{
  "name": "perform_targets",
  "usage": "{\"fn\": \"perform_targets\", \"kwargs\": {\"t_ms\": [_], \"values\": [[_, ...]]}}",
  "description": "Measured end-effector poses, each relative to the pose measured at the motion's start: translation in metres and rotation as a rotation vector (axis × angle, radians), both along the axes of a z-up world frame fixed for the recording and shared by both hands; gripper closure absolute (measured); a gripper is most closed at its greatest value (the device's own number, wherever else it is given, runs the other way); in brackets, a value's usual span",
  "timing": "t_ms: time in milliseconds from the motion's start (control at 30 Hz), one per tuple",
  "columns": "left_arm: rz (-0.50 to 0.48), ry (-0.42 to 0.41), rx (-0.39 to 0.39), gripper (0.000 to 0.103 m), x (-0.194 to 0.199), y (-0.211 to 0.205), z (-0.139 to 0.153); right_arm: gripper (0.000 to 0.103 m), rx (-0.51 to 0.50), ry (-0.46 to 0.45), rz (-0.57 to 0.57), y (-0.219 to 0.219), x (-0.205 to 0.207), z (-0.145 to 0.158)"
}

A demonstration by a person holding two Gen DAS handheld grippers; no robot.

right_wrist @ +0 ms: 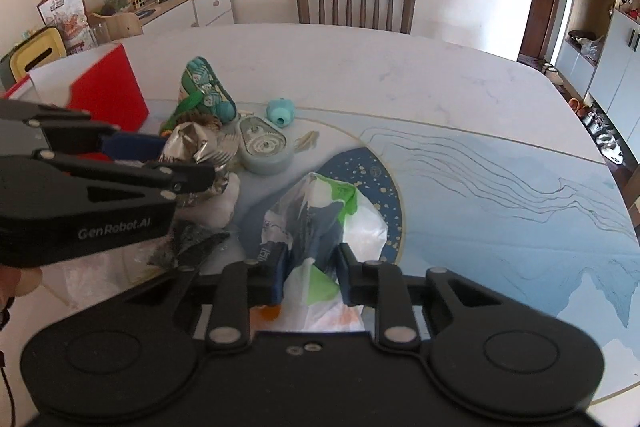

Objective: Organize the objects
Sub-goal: 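Grasp the clear plastic bag with the right gripper while the left grasps the foil bag, then carry both bags over the cardboard box with both grippers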

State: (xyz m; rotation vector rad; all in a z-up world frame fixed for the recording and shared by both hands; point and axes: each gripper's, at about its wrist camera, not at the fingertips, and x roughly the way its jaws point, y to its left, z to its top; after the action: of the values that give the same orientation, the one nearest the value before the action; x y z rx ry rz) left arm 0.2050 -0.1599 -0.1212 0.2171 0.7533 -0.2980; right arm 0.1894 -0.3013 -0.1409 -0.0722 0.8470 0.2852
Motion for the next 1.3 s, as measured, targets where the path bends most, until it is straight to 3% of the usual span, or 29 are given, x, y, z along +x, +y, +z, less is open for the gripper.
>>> {"fn": "perform_targets", "kwargs": {"t_ms": [333,633,1067,1300], "values": [[-0.015,-0.011,-0.093,0.067,-0.029,0.037,0.047,0.079,0.008,-0.05,0.014,0.014,-0.016,0.052],[0.012,-0.016,-0.14,0.067,-0.039,0.098,0.086,0.078,0.027,-0.11,0.07,0.062,-0.023,0.1],[0.177,-0.042,-0.1,0.067,-0.022,0.21,0.111,0.078,0.032,-0.179,0.229,0.167,-0.01,0.128],[0.258,-0.029,-0.049,0.066,0.003,0.264,0.101,0.078,0.02,-0.194,0.293,0.222,0.015,0.122]]}}
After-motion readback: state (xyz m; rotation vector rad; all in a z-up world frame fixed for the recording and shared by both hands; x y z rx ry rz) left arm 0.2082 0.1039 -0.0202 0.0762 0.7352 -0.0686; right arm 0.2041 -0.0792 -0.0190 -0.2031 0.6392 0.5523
